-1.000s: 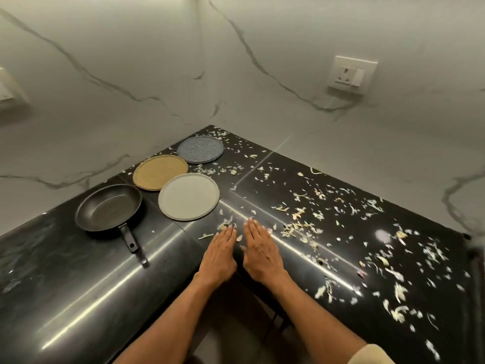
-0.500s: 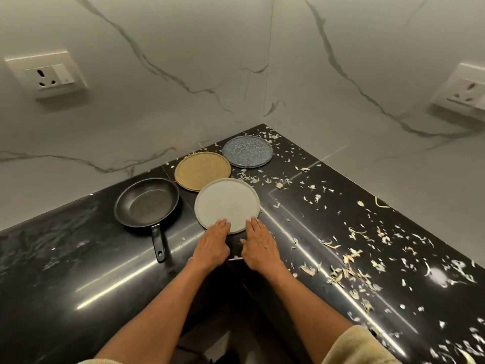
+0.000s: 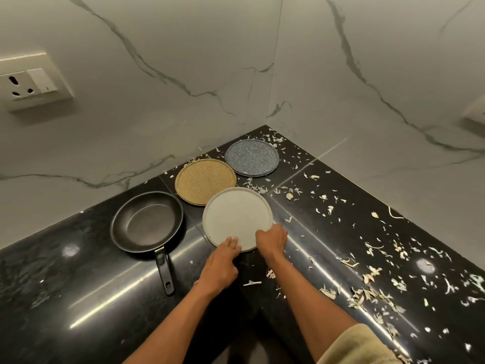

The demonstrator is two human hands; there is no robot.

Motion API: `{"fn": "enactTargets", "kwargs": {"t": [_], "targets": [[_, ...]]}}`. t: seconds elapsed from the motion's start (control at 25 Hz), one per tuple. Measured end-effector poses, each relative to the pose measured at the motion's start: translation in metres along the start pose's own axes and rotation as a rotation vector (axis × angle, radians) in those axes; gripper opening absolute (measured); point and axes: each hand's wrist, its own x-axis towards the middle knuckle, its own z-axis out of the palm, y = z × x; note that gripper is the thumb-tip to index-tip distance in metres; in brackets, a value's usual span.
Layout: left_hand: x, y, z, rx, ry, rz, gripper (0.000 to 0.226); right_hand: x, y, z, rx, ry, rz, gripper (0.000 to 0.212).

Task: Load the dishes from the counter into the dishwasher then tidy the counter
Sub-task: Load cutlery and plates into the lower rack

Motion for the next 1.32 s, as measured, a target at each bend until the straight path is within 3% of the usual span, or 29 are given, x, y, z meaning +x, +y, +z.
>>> {"fn": "enactTargets", "kwargs": {"t": [0.16, 0.44, 0.6, 0.72, 0.88, 1.12, 1.32], "targets": [[-0.001, -0.008, 0.004, -0.062, -0.01, 0.028, 0.074, 0.003, 0.004, -0.013, 0.042, 0.03, 0.042, 0.016], [0.003, -0.005, -0.013, -0.169, 0.047, 0.128, 0.051, -0.021, -0.009, -0.038, 0.193, 0.271, -0.049, 0.018], [0.025, 0.024, -0.042, -0.178, 0.187, 0.301, 0.05, -0.037, -0.023, -0.064, 0.23, 0.376, -0.275, 0.018], [0.048, 0.065, -0.064, -0.051, 0.352, 0.543, 0.06, -0.047, -0.023, -0.093, 0.132, 0.434, -0.495, 0.012], [0.063, 0.126, -0.081, 0.016, 0.419, 0.738, 0.056, -0.068, -0.008, -0.138, -0.035, 0.542, -0.698, 0.015], [0.037, 0.199, -0.058, -0.052, 0.282, 0.981, 0.032, -0.115, 0.056, -0.217, -0.155, 0.717, -0.728, 0.018], [-0.021, 0.258, -0.01, -0.11, 0.139, 1.101, 0.03, -0.177, 0.125, -0.28, -0.153, 0.808, -0.675, 0.019]]}}
